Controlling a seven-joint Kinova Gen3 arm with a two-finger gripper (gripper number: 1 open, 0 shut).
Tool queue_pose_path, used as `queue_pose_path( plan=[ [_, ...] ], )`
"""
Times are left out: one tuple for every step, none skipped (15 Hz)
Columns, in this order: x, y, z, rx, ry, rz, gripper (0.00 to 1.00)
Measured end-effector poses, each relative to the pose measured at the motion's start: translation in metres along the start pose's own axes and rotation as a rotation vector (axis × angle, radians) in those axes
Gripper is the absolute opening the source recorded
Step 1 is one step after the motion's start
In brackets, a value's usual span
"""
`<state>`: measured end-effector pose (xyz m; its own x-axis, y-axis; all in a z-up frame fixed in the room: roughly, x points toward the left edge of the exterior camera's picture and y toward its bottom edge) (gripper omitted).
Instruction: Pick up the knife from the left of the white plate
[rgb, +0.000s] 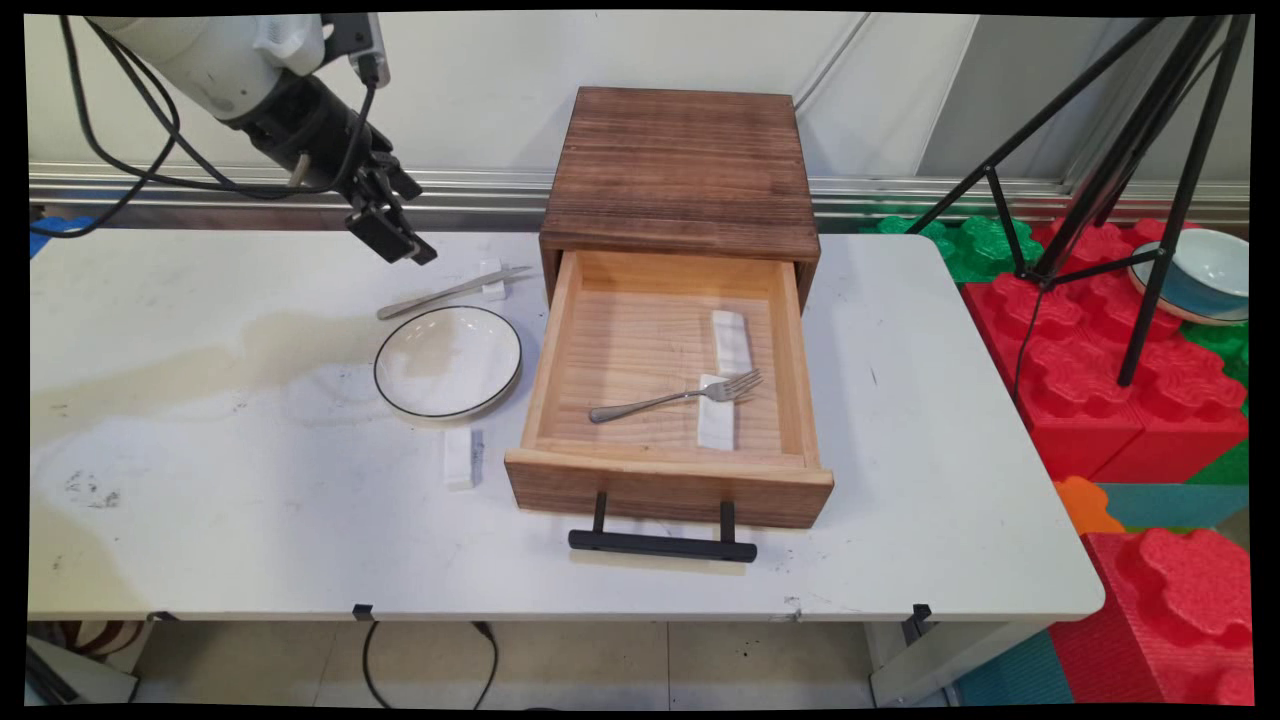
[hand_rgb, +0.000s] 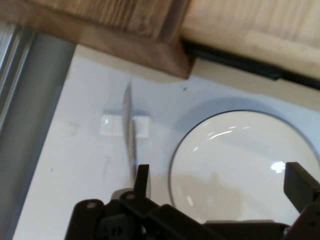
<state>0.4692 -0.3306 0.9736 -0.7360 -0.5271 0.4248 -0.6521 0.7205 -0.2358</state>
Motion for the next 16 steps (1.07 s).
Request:
queue_pose_path(
  plan=[
    [-0.003,-0.005,0.005,0.006,-0.009,-0.004,1.00],
    [-0.006,-0.011,0.012,0.013,-0.020,-0.007,1.00],
    [-0.010,-0.023,0.027,0.023,-0.038,-0.012,1.00],
    [-0.012,-0.029,0.035,0.028,-0.048,-0.013,1.00],
    [-0.014,-0.035,0.043,0.030,-0.057,-0.012,1.00],
    [-0.015,-0.041,0.051,0.031,-0.069,-0.008,1.00],
    [-0.017,-0.046,0.060,0.029,-0.081,-0.003,1.00],
    [-0.018,-0.051,0.068,0.027,-0.092,0.001,1.00],
    [-0.018,-0.054,0.073,0.025,-0.098,0.003,1.00],
    [-0.019,-0.058,0.081,0.021,-0.107,0.005,1.00],
    [-0.020,-0.061,0.086,0.018,-0.113,0.005,1.00],
    [-0.020,-0.065,0.093,0.015,-0.120,0.006,1.00],
    [-0.021,-0.068,0.099,0.011,-0.128,0.007,1.00],
    [-0.021,-0.071,0.105,0.007,-0.134,0.009,1.00],
    [-0.021,-0.073,0.110,0.003,-0.140,0.011,1.00],
    [-0.022,-0.077,0.116,-0.001,-0.149,0.014,1.00]
  ],
)
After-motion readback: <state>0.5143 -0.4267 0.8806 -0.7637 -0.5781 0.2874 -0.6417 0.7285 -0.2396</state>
